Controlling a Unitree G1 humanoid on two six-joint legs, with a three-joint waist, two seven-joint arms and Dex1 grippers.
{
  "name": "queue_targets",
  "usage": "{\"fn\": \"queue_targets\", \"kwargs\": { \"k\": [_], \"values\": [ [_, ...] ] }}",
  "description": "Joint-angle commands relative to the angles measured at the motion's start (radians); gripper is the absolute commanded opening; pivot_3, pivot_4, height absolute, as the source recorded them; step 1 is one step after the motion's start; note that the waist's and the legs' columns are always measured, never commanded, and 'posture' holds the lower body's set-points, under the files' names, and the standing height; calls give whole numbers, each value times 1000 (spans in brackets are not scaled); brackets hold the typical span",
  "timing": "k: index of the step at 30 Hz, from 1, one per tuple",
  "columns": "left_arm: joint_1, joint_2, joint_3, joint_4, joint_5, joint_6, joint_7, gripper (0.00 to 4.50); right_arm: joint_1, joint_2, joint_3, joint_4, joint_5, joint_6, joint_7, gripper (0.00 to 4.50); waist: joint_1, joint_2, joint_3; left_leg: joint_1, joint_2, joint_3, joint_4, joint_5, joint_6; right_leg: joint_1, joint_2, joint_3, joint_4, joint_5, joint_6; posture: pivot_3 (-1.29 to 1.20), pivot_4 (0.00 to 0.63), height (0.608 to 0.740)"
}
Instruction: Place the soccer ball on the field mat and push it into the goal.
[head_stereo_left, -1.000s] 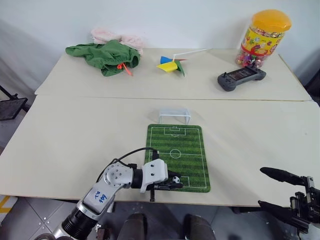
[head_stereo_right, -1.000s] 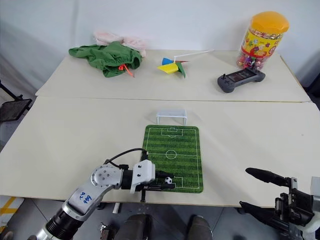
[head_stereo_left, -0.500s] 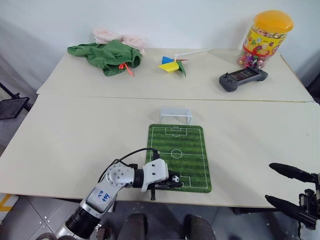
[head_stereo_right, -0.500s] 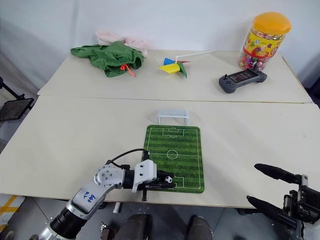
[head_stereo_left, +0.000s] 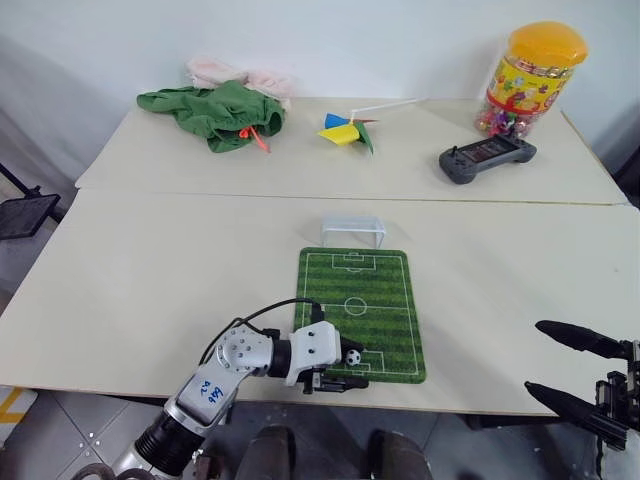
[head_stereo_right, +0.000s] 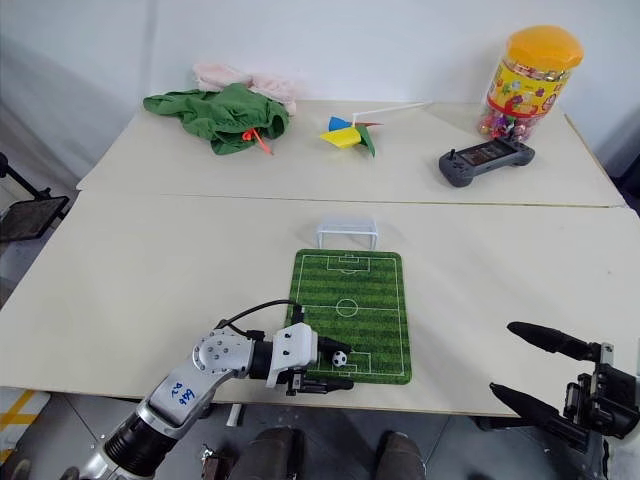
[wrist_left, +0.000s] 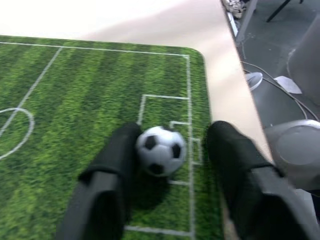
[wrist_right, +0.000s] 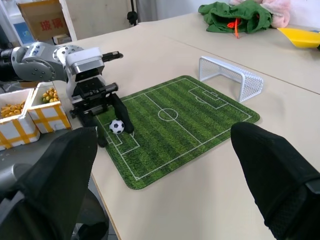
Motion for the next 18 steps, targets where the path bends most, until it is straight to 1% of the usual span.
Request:
{"fn": "queue_targets", "kwargs": {
  "k": [1,3,10,13,16,17,18],
  "values": [
    [-14,-18,6,16,11,-23,19,3901,-10,-13,-18,9,-5,1,-7,4500,0,0,0,0,0,0,0,0,0,0,0,0,0,0,0,0,150,740],
    [-22,-26,12,19,13,-19,28,4461,-15,-12,-15,11,-10,1,-9,4500,0,0,0,0,0,0,0,0,0,0,0,0,0,0,0,0,150,740],
    [-32,-20,63,-51,-37,-39,10,4461,-25,-12,-14,18,-23,5,-12,4500,-1,0,0,0,0,0,0,0,0,0,0,0,0,0,0,0,150,740],
    [-25,-14,107,-84,-79,-50,-1,3871,-36,-13,-11,27,-29,6,-14,4500,-2,0,0,0,0,0,0,0,0,0,0,0,0,0,0,0,150,740],
    [-8,-7,140,-111,-116,-32,-3,2978,-42,-9,-9,33,-34,3,-12,4500,-2,0,0,0,0,0,0,0,-1,0,0,0,0,0,0,0,150,740],
    [-2,3,140,-120,-124,-31,-16,2598,-44,-7,-8,35,-34,3,-11,4500,-2,0,0,0,0,0,0,0,-1,0,0,0,0,0,0,0,150,740],
    [3,11,139,-128,-127,-32,-23,2355,-46,-6,-7,36,-34,3,-10,4500,-3,0,0,0,0,0,0,0,-1,0,0,0,0,0,0,0,150,740]
  ]
}}
